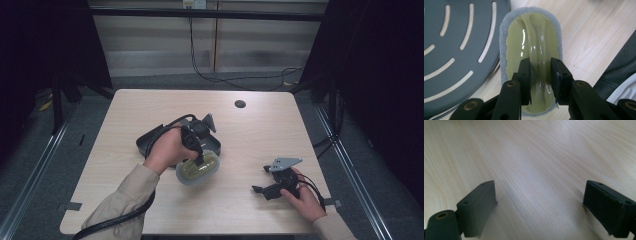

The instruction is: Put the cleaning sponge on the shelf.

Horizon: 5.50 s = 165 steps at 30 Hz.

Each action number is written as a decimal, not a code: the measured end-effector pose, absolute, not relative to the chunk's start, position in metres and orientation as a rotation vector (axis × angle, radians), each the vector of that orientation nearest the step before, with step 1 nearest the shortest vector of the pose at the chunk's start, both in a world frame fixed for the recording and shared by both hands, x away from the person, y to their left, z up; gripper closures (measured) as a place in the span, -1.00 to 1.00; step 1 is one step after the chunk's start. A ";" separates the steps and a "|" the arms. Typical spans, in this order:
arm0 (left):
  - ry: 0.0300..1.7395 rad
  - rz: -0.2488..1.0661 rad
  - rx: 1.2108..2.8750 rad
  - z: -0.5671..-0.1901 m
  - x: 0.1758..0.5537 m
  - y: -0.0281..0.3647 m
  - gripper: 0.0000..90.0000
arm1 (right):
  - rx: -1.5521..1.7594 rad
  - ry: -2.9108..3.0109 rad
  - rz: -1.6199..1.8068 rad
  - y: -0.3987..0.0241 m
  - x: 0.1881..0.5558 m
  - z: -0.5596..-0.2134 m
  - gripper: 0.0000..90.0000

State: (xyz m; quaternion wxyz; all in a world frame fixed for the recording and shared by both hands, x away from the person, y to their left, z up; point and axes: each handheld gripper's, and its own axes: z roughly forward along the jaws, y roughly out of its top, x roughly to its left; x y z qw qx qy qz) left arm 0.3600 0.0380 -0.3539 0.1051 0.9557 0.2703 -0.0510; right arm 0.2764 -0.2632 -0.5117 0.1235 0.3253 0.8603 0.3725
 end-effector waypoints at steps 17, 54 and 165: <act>0.863 -0.134 2.778 -0.349 0.386 0.063 0.58 | 0.949 2.509 1.086 -0.263 0.276 -0.512 -0.76; 0.980 -0.030 2.749 -0.340 0.421 0.081 0.58 | 0.948 2.509 1.087 -0.263 0.276 -0.512 -0.76; 1.110 0.069 2.693 -0.416 0.475 0.156 0.57 | 0.946 2.509 1.087 -0.263 0.276 -0.512 -0.76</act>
